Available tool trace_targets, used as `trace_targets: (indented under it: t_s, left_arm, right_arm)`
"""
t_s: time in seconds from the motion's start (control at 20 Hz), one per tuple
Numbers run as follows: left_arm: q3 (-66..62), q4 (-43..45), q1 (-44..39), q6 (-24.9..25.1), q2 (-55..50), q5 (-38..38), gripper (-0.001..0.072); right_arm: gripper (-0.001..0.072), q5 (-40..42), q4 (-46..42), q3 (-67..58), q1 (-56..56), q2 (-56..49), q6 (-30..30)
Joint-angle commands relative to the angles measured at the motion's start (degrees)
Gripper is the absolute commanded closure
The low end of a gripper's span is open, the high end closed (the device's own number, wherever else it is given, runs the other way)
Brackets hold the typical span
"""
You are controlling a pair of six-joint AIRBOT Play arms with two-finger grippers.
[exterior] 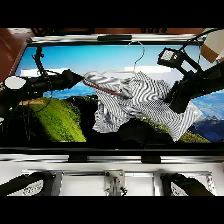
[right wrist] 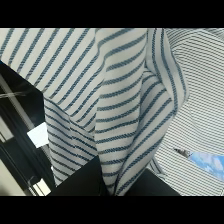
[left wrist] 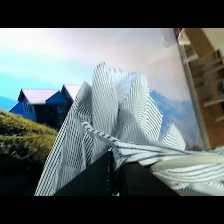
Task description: Fold the shirts.
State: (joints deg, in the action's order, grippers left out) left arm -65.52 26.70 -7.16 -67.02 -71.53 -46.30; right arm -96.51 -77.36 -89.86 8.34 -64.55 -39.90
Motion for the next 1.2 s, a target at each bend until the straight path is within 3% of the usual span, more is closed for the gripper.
trace_targets:
  t_s: [0.0,0.4,0.55,0.7,0.95,1.15]
  left_arm:
    - [-0.15,7.69,1.99,1.16,0.37,-7.58,0.064]
    - [-0.17,8.2,4.59,1.03,0.39,-11.5,0.0639]
    - [-0.2,-0.63,4.31,6.67,0.39,-11.96,0.0639]
    - [-0.22,-9.73,4.28,9.29,0.39,-13.62,0.0639]
    - [-0.22,-14.8,4.26,9.6,0.52,-16.28,0.0639]
    - [-1.38,-18.49,4.28,9.55,0.5,-12.26,0.0639]
  right_arm:
    - [0.062,1.29,0.0,0.0,-0.02,0.04,-0.42]
    - [0.0621,2.49,-3.76,0.0,-0.02,0.02,1.92]
    - [0.0621,2.64,-6.03,0.0,-0.02,0.02,3.39]
    - [0.0621,3.87,-8.9,0.0,-0.02,0.02,3.41]
    - [0.0622,7.56,-11.93,0.0,-0.02,0.02,4.81]
    - [0.0622,7.48,-11.93,0.0,-0.02,0.02,5.51]
